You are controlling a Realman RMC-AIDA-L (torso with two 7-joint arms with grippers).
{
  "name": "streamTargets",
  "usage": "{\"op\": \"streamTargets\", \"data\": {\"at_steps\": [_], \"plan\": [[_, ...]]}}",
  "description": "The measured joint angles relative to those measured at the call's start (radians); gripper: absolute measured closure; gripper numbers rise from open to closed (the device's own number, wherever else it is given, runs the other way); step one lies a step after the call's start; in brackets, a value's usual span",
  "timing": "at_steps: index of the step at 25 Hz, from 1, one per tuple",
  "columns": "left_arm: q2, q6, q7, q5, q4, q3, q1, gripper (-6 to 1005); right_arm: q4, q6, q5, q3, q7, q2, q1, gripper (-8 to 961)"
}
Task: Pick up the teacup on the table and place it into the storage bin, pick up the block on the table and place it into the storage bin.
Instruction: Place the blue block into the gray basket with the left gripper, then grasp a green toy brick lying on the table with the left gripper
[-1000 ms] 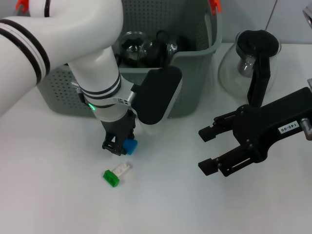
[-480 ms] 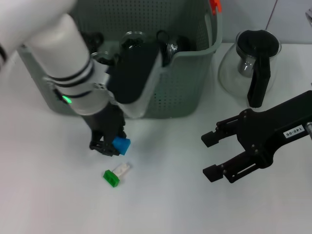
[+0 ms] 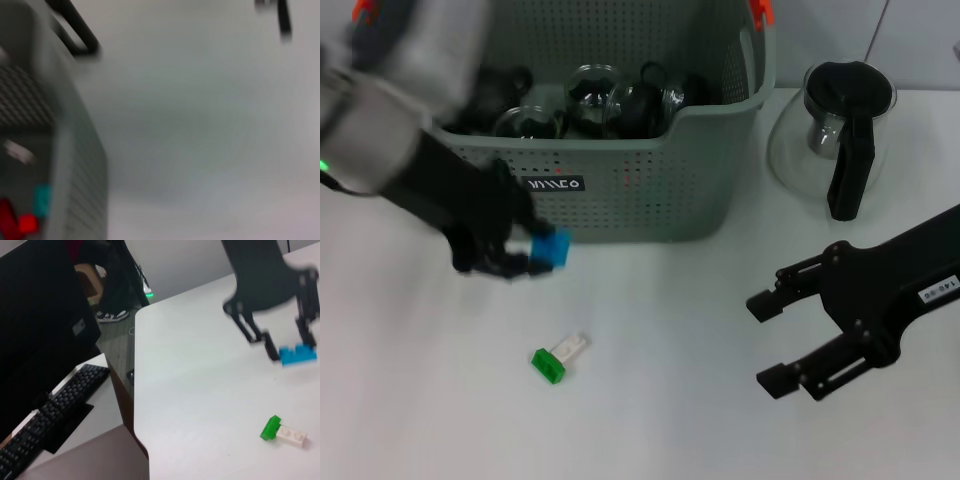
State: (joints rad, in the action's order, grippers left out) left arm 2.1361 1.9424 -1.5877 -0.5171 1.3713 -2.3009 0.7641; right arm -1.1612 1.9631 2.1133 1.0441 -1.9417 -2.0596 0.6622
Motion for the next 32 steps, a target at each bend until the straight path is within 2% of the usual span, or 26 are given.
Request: {"op": "streamTargets", "data": {"at_steps": [2,6,9,11,12,16,17,18,22,27,31,32], "plan": [[-0.024,0.04,-0.02,-0.077,0.014,-0.096,0.0,546,0.0,0.005,0.01,0.001,0.008,0.0,0.0,71],[-0.09,0.033,-0.092,-0.235,-0.028,-0.239,0.001,534,0.002,0.01,0.019,0.002,0.032,-0.006,-0.002,71],[-0.136,-0.043,-0.161,-0.331,-0.108,-0.294,0.017,524,0.008,0.011,0.019,0.002,0.052,-0.008,-0.002,71],[-0.154,-0.116,-0.21,-0.352,-0.155,-0.294,0.031,517,0.015,0.011,0.019,0.002,0.062,-0.008,0.001,71],[-0.158,-0.147,-0.227,-0.353,-0.17,-0.288,0.037,514,0.017,0.011,0.019,0.002,0.064,-0.008,0.003,71],[-0.171,-0.406,-0.328,-0.332,-0.282,-0.225,0.072,501,0.034,0.005,0.019,0.002,0.07,-0.01,0.007,71],[-0.176,-0.503,-0.347,-0.324,-0.335,-0.181,0.081,498,0.038,0.004,0.019,0.001,0.073,-0.01,0.008,70],[-0.176,-0.503,-0.347,-0.324,-0.335,-0.181,0.081,495,0.042,0.003,0.018,0.001,0.076,-0.011,0.008,70],[-0.178,-0.673,-0.406,-0.282,-0.406,-0.112,0.093,482,0.052,0.002,0.018,0.001,0.081,-0.015,0.008,70],[-0.187,-0.73,-0.446,-0.23,-0.454,-0.087,0.113,466,0.053,0.0,0.018,-0.005,0.083,-0.016,0.005,70],[-0.18,-0.682,-0.489,-0.207,-0.357,-0.09,0.085,453,0.055,-0.005,0.019,-0.006,0.09,-0.015,0.007,70],[-0.178,-0.645,-0.5,-0.212,-0.312,-0.094,0.069,405,0.055,-0.005,0.019,-0.008,0.09,-0.014,0.008,70]]}}
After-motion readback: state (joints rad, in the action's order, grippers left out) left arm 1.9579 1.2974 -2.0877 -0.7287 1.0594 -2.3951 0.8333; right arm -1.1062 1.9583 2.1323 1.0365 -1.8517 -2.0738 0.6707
